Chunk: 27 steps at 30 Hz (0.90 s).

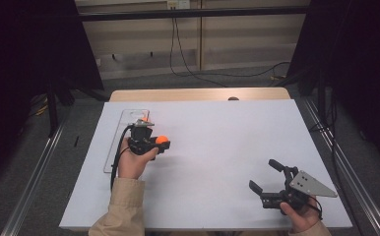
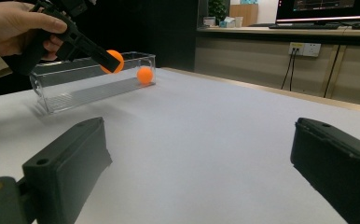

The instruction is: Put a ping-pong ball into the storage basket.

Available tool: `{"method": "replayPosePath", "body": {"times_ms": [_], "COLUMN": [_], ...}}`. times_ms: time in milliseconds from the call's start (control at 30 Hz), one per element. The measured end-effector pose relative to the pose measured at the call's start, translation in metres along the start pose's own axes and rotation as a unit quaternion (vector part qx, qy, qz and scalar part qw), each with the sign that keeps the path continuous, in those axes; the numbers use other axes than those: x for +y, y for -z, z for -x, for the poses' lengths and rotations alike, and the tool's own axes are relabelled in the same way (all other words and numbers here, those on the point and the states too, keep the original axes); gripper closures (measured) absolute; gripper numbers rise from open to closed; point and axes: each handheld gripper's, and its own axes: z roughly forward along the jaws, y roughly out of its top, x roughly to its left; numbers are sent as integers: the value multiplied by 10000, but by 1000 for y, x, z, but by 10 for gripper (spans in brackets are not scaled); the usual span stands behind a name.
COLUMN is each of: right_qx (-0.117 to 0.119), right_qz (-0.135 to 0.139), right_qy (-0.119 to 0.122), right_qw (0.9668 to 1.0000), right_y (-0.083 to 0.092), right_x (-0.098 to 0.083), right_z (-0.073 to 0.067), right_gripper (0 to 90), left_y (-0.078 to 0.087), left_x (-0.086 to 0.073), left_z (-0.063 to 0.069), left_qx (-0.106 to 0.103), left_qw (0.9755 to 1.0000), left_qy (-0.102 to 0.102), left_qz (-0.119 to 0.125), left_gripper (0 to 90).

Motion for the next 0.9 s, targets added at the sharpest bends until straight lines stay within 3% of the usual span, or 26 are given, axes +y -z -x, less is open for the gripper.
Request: {"method": "replayPosePath", "body": {"times_ms": [900], "right_qx": [5], "right_qz": [1], "right_qy": [-6], "right_qw": [10000], "right_y": [0], "right_x": [0], "right_z": [0], "right_gripper": [30], "left_y": [9], "left_x": [1], "left_z": [-6], "left_qx": [20], "left_qw": [10000], "left_qy": [41], "left_qz": [21], "left_gripper": [508]}}
